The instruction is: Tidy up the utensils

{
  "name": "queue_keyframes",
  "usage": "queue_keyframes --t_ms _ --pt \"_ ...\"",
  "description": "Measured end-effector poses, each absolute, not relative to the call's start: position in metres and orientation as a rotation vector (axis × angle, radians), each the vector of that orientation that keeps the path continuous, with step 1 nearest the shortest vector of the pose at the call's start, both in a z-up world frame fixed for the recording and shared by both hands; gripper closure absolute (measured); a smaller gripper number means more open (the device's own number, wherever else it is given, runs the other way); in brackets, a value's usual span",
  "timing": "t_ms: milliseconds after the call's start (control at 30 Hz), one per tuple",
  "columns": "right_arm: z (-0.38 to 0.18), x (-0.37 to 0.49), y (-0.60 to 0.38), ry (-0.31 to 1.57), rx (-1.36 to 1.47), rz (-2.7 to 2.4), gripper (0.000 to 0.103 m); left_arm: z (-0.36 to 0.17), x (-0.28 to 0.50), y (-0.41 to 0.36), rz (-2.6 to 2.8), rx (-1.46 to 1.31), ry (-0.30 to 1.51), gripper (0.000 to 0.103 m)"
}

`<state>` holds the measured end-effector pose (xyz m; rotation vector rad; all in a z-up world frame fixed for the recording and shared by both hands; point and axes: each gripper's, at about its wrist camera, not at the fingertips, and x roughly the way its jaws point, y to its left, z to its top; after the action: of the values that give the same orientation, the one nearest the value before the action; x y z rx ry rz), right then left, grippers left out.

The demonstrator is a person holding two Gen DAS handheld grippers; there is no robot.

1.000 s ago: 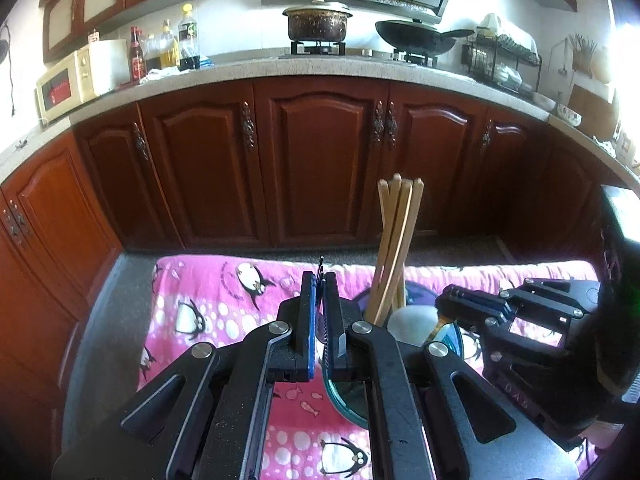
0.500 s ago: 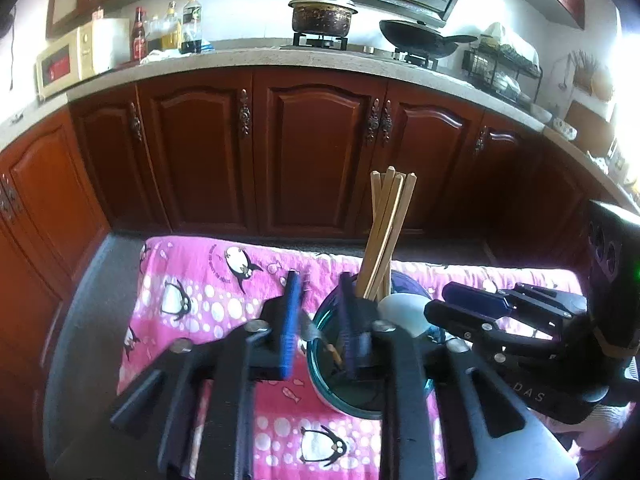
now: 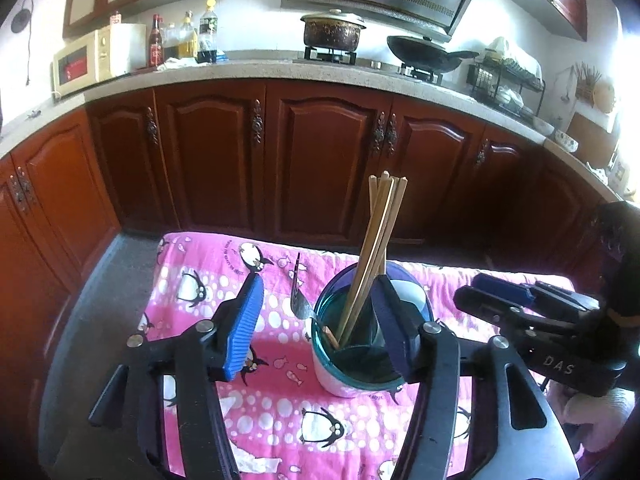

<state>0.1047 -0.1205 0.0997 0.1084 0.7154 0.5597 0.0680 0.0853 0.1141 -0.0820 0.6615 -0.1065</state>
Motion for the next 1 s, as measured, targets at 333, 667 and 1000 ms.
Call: queue_keyframes --t_ms 333,667,1000 --pt "0.110 0.071 -0.117 0.685 0.121 0.487 0.062 0.114 0.036 0.079 -0.055 -0.057 0.652 0.044" --pt "0.116 0.045 -0.111 0.673 0.107 0.420 0.053 0.116 0.008 0.078 -0.006 -0.052 0.638 0.044" --pt "0.124 0.025 -0.106 0.656 0.073 0.396 0.045 0.121 -0.013 0.076 0.012 -0.047 0.614 0.044"
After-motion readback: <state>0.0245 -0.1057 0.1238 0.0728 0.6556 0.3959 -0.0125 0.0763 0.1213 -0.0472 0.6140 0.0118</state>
